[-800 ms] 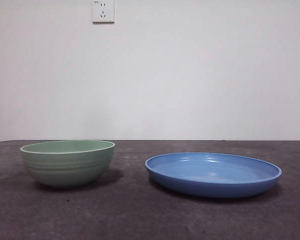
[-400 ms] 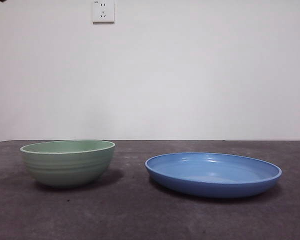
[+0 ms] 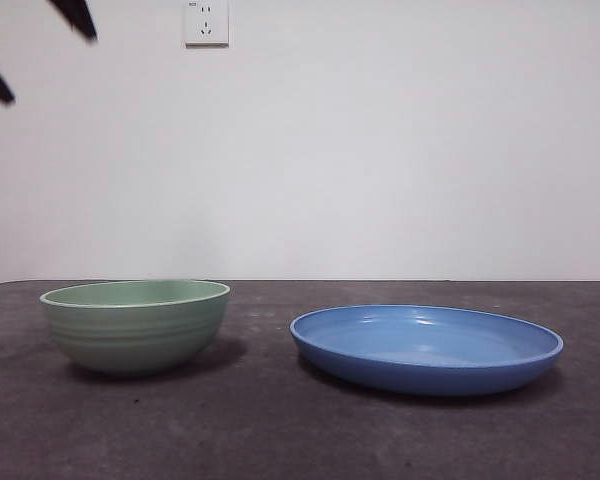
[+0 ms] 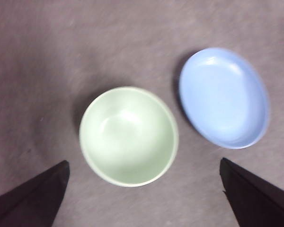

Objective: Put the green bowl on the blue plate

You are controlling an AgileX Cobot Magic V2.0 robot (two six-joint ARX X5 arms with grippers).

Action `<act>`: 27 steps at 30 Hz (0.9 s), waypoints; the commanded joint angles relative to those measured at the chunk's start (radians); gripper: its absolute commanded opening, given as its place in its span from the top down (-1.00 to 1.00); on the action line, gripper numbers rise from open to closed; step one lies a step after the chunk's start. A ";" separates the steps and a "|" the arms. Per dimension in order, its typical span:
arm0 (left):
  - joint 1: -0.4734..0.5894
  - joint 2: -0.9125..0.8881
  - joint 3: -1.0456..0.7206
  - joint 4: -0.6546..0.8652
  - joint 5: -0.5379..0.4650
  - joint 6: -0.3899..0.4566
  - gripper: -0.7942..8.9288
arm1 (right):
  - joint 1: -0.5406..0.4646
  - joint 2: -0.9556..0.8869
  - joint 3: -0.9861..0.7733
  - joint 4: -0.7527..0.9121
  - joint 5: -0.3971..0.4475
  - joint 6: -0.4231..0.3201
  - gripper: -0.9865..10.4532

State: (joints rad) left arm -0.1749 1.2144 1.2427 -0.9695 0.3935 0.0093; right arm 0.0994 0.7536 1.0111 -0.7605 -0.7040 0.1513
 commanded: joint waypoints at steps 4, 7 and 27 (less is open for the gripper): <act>-0.002 0.152 0.019 -0.006 -0.039 0.005 -0.19 | 0.004 0.003 0.017 0.004 -0.003 -0.009 -0.12; -0.002 0.233 0.019 -0.001 -0.039 0.004 -0.19 | 0.004 0.003 0.017 0.004 -0.003 -0.009 -0.12; -0.003 0.544 0.019 0.132 -0.039 -0.064 -0.05 | 0.004 0.003 0.017 0.004 -0.002 -0.010 -0.12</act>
State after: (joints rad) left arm -0.1749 1.7409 1.2427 -0.8402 0.3573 -0.0315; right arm 0.0994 0.7532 1.0111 -0.7605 -0.7040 0.1513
